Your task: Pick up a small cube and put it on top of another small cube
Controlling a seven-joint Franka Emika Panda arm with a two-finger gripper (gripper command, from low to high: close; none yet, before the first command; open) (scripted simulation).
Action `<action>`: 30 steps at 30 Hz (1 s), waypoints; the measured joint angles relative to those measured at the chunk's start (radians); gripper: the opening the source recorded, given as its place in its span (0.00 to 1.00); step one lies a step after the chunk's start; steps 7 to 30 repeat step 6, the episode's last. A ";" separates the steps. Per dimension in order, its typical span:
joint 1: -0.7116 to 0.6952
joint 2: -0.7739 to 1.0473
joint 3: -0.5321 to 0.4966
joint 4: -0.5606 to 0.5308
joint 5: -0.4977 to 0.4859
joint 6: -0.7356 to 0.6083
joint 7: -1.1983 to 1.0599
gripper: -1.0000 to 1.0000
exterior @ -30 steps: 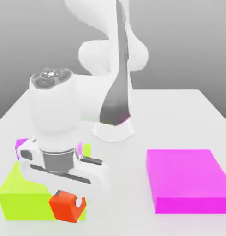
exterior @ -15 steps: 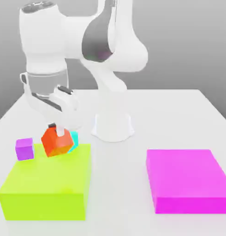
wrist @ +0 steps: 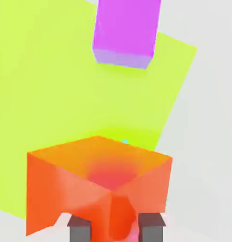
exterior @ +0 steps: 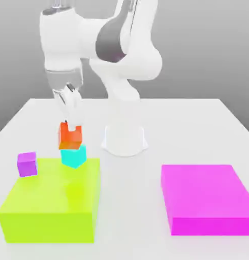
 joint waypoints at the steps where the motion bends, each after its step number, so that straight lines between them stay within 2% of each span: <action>1: 0.000 0.000 0.000 0.000 0.000 0.000 0.000 1.00; 30: -0.001 0.014 0.000 -0.006 -0.002 0.020 0.001 1.00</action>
